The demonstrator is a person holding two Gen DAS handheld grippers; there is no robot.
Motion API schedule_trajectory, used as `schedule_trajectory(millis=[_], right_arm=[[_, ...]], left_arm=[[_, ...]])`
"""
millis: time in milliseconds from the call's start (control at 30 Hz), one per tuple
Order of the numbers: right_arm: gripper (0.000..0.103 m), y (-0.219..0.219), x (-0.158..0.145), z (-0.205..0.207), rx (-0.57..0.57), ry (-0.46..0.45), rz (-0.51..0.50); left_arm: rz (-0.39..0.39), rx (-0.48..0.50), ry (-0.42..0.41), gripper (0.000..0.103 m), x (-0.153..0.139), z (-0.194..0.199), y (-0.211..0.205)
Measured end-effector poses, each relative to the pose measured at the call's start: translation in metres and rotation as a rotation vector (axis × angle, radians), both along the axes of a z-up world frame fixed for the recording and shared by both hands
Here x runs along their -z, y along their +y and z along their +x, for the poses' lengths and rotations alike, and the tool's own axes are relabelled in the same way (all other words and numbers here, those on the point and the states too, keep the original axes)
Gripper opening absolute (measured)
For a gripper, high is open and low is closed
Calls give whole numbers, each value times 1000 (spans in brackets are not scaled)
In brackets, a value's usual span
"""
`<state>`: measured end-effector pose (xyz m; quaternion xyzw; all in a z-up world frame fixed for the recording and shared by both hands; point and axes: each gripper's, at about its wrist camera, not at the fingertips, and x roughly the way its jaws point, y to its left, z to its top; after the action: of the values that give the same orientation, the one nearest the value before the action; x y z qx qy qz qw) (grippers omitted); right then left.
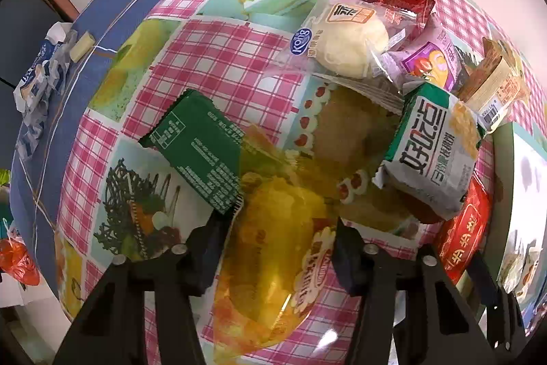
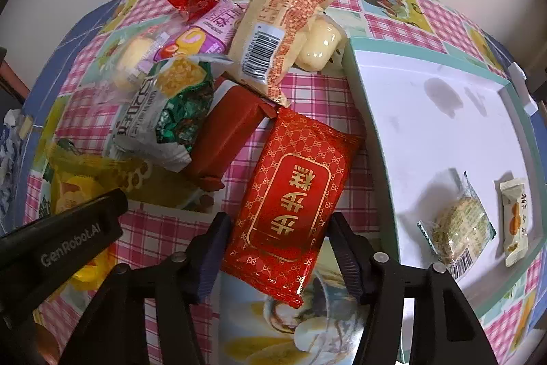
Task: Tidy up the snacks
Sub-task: 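Grasp the yellow bread bag with the left tool while the right tool approaches the red packet, then close the right tool on the red gold-printed packet while the left tool holds the yellow bag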
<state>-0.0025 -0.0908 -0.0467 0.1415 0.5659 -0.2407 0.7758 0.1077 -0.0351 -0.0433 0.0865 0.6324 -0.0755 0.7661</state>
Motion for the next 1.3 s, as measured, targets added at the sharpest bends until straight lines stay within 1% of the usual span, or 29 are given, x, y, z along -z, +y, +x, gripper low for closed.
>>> schedule_trajectory(millis=[100, 200, 333, 533, 767, 900, 1300], right_arm=[[57, -4, -1, -1, 3, -2, -1], [56, -9, -3, -3, -2, 1, 1], [56, -9, -1, 1, -10, 10, -5], [55, -10, -3, 1, -9, 21, 4], [55, -17, -7, -3, 5, 13, 52], [54, -22, -11, -2, 5, 6, 74], [52, -36, -32, -5, 5, -31, 100]], left_arm=[[-2, -9, -5, 50, -4, -2, -4], [-9, -27, -7, 48, -4, -2, -4], [1, -45, -18, 47, -5, -3, -2], [-18, -82, -11, 46, -4, 0, 11], [-4, -112, -55, 46, -18, -1, 21], [-15, -126, -83, 46, -30, -2, 24], [-54, -160, -104, 46, -49, -9, 37]])
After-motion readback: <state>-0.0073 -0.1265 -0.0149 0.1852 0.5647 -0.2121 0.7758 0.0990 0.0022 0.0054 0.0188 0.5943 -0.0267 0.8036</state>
